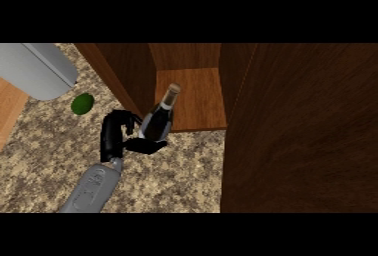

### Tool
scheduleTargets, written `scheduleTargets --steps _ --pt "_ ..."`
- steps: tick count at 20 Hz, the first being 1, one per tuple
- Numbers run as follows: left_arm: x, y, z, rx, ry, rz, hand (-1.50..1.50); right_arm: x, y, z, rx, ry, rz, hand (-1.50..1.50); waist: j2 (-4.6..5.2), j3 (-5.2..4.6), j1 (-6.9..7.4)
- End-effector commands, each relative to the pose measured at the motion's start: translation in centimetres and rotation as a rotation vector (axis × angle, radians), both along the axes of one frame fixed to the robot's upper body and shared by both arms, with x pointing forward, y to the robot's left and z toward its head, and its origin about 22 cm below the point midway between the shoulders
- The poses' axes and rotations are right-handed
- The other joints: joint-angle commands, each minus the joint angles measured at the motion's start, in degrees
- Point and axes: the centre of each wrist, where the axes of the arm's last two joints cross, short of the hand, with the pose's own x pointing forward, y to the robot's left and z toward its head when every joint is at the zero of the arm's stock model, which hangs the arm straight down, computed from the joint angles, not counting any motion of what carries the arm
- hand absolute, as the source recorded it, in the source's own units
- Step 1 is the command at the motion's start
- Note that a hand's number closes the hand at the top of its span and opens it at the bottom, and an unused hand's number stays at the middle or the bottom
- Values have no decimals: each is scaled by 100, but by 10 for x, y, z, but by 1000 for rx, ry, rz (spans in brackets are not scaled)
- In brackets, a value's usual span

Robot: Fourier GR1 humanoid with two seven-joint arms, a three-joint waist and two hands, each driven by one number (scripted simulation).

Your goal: Pick up the wine, place it into the cabinet and close the cabinet

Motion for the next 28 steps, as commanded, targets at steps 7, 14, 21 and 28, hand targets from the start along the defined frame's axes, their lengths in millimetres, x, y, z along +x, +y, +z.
scheduleTargets --steps 7,14,21,28 --pt "33 -58 10 -5 88 -83 150 -9 0 7 61 0 50 -150 191 -96 -378" --pt "39 -45 12 -24 64 -44 150 -9 0 8 71 -12 77 -150 236 -103 -487" --pt "54 -38 26 4 -10 14 150 -11 5 10 77 -15 92 -150 222 -107 -512" --pt "57 -41 32 206 -78 -52 150 -1 7 -2 76 -5 120 -150 242 -79 -603"
